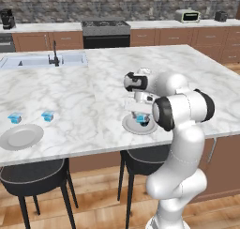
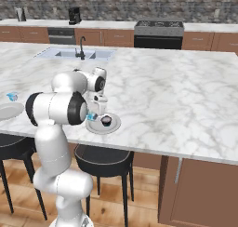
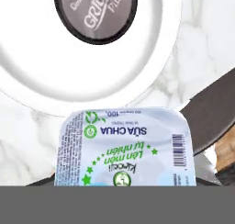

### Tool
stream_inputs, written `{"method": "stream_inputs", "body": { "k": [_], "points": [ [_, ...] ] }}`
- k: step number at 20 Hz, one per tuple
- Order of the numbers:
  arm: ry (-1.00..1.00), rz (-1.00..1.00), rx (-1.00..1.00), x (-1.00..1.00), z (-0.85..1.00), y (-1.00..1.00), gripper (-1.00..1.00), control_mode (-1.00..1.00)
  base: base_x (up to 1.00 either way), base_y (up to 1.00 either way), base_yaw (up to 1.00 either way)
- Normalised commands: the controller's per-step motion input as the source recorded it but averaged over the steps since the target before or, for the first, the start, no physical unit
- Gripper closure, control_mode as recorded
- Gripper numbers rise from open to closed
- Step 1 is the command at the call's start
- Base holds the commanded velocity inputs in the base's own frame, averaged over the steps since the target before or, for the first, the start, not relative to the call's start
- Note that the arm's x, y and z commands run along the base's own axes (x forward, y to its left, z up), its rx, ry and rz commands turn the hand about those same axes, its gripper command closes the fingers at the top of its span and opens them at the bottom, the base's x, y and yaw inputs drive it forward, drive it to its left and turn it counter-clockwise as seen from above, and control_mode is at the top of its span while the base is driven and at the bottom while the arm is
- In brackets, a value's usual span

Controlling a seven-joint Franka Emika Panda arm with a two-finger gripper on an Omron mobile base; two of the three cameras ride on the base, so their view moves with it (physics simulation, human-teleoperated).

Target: Place two yogurt containers on each plate.

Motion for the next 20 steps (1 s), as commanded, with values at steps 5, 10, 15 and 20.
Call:
{"method": "stream_inputs", "body": {
  "k": [5, 10, 15, 20],
  "points": [
    [0.00, -0.50, 0.00, 0.34, -0.31, 0.54, 1.00, -1.00, 0.00, 0.00, 0.00],
    [-0.01, -0.38, 0.00, 0.40, -0.13, 0.31, 1.00, -1.00, 0.00, 0.00, 0.00],
    [-0.10, -0.17, -0.01, 0.30, -0.11, 0.16, 1.00, -1.00, 0.00, 0.00, 0.00],
    [-0.18, -0.01, -0.05, 0.20, -0.07, 0.00, 1.00, -1.00, 0.00, 0.00, 0.00]
  ]
}}
